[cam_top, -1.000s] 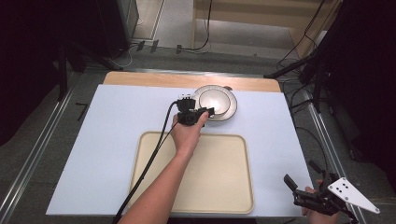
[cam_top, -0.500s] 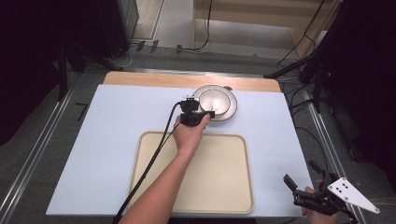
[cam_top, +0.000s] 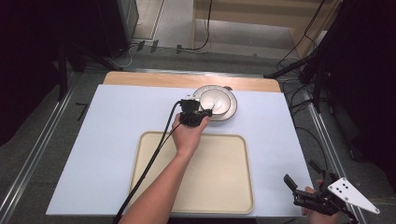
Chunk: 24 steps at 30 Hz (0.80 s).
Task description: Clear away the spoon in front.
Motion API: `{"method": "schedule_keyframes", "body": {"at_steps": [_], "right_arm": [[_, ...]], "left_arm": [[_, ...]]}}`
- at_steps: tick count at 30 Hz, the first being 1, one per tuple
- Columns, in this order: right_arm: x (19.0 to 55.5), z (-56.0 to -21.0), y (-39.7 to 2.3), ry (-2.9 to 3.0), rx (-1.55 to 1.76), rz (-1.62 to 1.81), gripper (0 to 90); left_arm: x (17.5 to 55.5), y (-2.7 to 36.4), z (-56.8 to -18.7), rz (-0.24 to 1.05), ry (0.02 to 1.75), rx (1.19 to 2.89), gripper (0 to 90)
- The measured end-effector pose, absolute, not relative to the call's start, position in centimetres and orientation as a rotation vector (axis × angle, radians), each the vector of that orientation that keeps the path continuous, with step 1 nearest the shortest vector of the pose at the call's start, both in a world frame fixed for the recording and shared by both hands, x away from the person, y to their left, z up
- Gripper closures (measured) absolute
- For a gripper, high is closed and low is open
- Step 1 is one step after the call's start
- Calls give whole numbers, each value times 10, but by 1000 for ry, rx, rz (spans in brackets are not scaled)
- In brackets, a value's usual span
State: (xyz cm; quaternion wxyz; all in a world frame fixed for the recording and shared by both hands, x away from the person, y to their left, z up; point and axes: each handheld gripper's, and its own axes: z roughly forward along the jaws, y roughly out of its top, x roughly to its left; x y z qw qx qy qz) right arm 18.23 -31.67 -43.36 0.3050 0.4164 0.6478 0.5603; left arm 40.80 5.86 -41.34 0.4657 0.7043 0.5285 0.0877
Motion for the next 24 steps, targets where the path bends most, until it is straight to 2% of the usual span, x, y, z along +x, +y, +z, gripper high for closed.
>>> {"method": "schedule_keyframes", "body": {"at_steps": [7,24], "right_arm": [[182,-433,-317,1713,1101,1481,0],[182,-433,-316,1718,1096,1484,0]], "left_arm": [[401,62,-400,267,1242,1713,869],[380,80,-385,304,1176,1683,869]]}}
